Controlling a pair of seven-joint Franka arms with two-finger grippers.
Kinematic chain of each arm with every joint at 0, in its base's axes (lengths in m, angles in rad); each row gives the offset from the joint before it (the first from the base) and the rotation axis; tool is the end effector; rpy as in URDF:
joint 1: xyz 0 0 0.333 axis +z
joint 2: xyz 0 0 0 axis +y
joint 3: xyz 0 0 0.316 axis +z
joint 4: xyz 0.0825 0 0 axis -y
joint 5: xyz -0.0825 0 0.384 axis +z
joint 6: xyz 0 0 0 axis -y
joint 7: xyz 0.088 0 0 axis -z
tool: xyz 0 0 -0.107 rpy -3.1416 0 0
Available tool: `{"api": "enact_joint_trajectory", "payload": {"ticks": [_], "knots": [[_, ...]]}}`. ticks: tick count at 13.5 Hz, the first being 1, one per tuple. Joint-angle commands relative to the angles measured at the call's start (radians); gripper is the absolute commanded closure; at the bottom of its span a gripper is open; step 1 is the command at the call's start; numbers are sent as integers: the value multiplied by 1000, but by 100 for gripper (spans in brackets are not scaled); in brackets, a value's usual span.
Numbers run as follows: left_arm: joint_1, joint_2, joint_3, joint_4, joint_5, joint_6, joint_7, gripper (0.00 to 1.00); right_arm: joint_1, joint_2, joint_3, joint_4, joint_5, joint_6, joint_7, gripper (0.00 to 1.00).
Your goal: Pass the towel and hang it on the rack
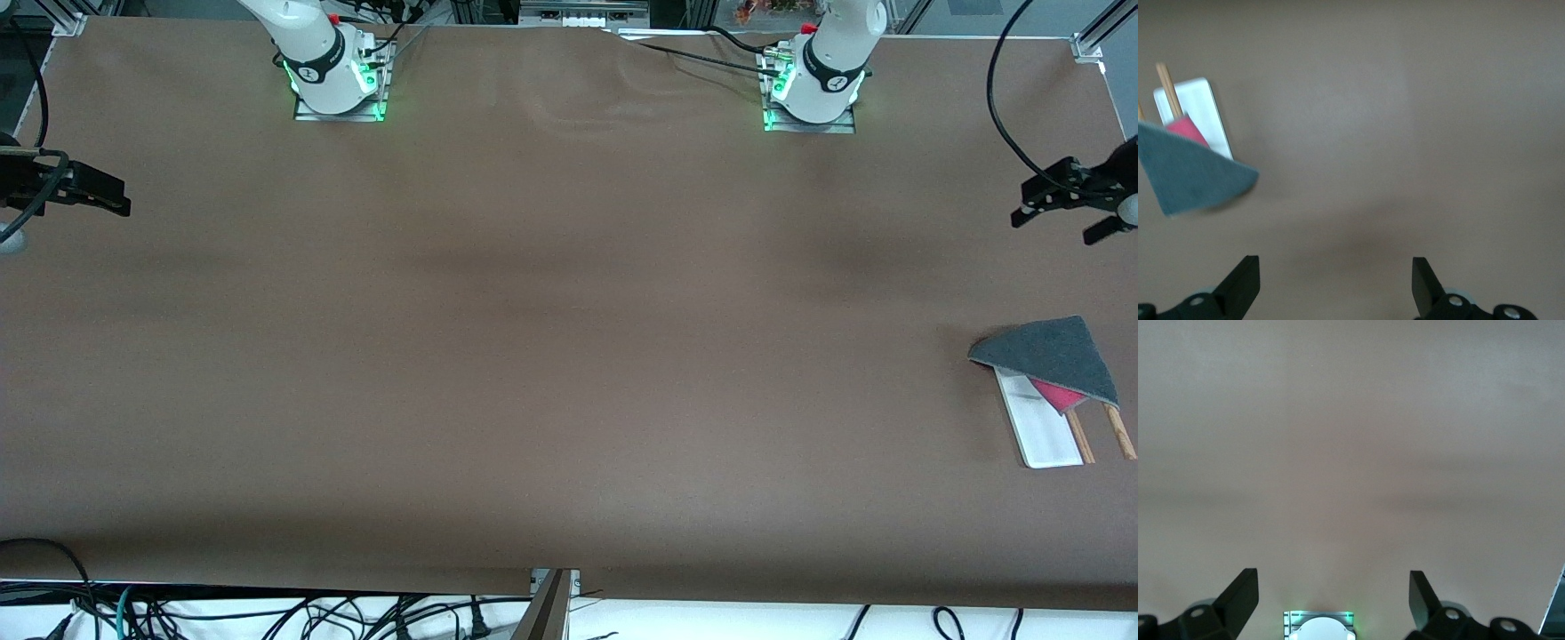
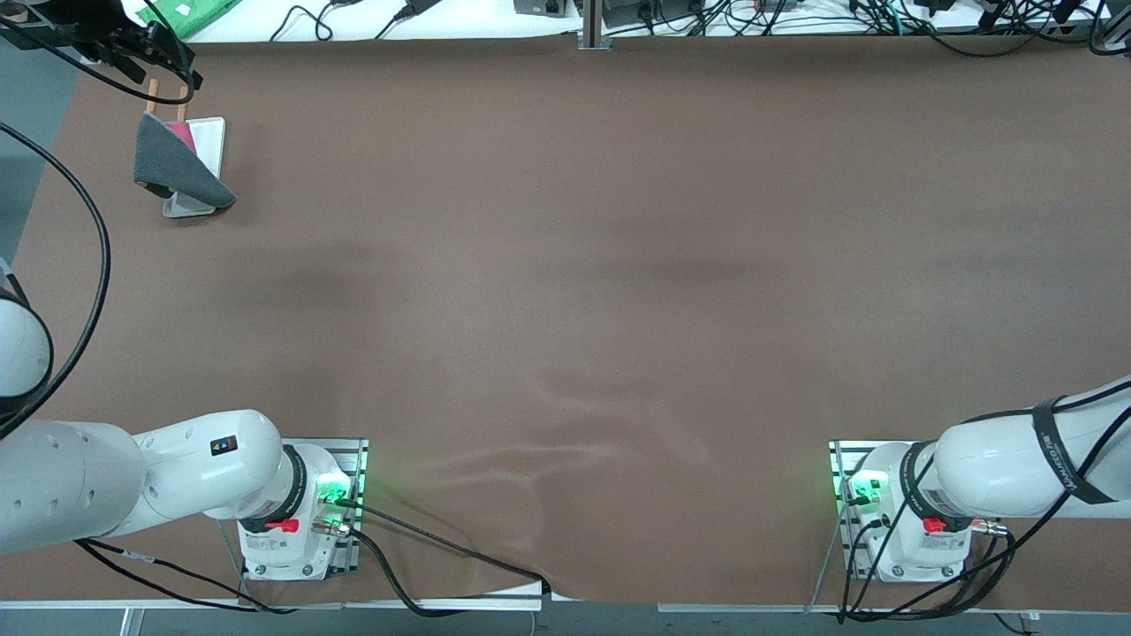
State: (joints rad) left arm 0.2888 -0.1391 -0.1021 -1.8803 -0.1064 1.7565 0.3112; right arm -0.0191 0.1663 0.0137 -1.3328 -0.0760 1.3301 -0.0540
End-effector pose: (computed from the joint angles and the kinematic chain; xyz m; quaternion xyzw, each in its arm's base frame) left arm 0.5134 0.0845 0.5679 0.9976 -0.0523 0.0183 0.0421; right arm 0.5794 -0.0134 0.6208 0.9956 0.0183 -0.0854 0.0339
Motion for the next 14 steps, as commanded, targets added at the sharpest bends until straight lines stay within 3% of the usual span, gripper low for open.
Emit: {"api": "enact_joint_trajectory", "payload": {"ticks": [1, 5, 14], "knots": [[-60, -49, 16, -29, 34, -28, -171, 0, 1, -4, 0, 1, 13, 4, 10, 0], [-94, -45, 15, -23, 88, -28, -245, 0, 2, -4, 2, 1, 12, 6, 11, 0], [-80, -16, 13, 6, 88, -22, -245, 0, 2, -1, 0, 1, 12, 11, 2, 0]]}}
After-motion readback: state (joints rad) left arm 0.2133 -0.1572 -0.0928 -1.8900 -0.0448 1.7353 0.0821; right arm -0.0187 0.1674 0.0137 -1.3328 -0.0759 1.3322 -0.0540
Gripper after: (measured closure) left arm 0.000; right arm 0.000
